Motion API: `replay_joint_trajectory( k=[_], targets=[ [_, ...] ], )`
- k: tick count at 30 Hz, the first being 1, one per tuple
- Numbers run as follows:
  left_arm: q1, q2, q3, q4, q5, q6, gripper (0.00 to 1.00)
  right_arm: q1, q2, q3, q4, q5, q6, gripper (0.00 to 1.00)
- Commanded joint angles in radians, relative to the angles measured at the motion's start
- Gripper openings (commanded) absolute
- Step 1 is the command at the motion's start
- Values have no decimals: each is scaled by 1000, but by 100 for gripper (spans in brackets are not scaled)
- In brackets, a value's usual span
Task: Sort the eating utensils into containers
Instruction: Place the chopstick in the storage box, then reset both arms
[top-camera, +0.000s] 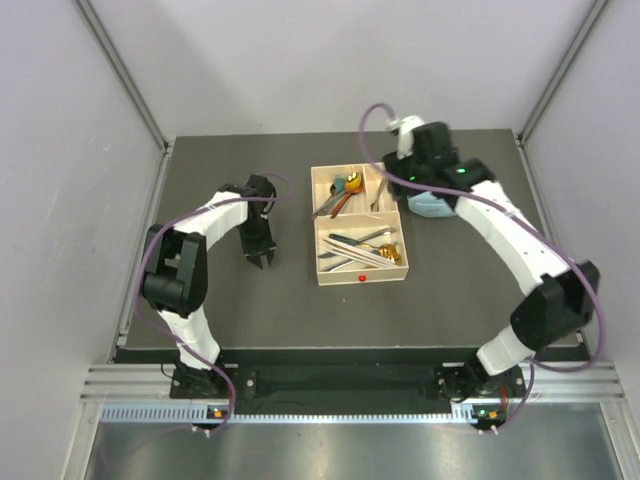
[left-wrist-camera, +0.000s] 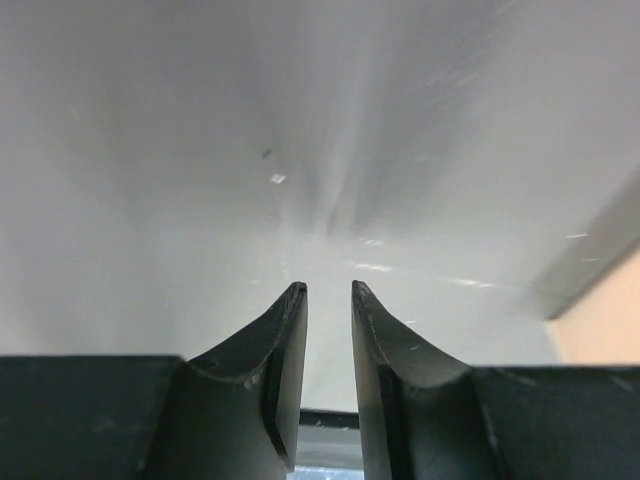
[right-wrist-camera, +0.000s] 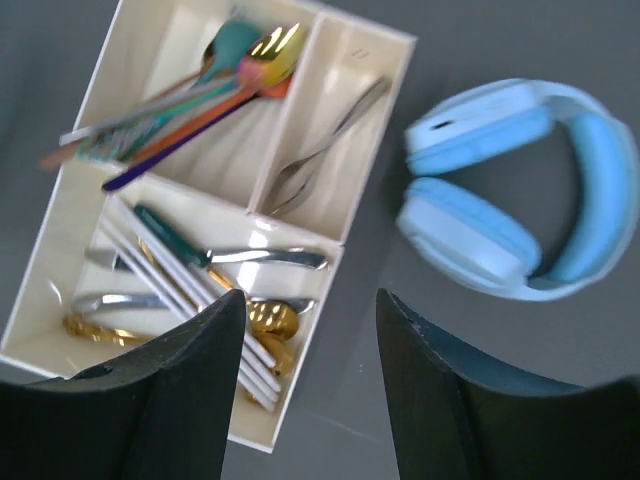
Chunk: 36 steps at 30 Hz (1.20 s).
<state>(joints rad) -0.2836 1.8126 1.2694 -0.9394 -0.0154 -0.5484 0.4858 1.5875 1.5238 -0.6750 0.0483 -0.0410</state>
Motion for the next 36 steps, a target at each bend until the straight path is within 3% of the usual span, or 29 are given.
replay_joint_trajectory(
  k=[1, 5, 13, 20, 36],
  targets=[
    [4, -39, 125, 11, 6, -8, 31, -134, -118, -51, 54, -80, 170, 54],
    [4, -12, 206, 1, 54, -12, 31, -231, -150, -119, 48, -174, 260, 54],
    [4, 5, 311, -10, 80, -24, 32, -335, -204, -232, 58, -229, 291, 54],
    [3, -10, 317, 8, 86, -25, 32, -391, -233, -349, 98, -275, 438, 54],
    [4, -10, 329, 21, 94, -18, 32, -478, -261, -413, 111, -307, 487, 56]
  ],
)
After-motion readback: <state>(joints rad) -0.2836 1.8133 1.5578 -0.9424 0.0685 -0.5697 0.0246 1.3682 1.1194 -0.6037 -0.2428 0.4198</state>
